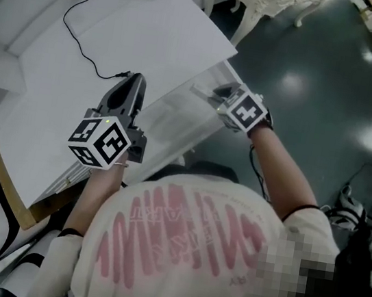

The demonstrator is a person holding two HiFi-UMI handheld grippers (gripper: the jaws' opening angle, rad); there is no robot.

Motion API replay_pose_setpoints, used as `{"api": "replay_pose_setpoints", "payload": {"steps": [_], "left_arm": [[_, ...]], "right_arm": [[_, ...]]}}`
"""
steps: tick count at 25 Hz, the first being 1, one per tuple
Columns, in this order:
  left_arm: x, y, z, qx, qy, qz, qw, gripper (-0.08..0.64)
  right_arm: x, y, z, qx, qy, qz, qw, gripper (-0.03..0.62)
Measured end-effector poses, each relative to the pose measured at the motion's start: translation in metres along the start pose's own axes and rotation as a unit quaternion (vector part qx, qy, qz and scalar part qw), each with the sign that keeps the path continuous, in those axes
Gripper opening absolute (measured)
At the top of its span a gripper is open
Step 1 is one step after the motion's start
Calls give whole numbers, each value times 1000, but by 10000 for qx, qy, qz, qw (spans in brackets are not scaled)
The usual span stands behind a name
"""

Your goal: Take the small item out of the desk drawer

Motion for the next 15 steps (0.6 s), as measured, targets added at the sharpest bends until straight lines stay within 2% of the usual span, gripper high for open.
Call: {"api": "replay_pose_setpoints", "payload": {"steps": [4,8,15], "left_arm": [[5,-13,0,-114,-41,-58,9999,28],[9,-27,-6,-273,-42,-139,9995,28],[21,-52,-13,-364,-148,-248,9989,28]], "right_arm": [[-1,4,23,-160,-118,-201,9996,100],[7,-2,52,-461,-600,-414,9963,100],[9,-12,106,-882,-1417,-1028,9806,98]]}}
Point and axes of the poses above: the fingertips, and each gripper's own axes: z backward along the fingers, y to its left, x out of its top, the point moved 2 cm from there along z, backward along the fingers, and after that the axes turned 10 degrees about -z, right-handed, at the moved point
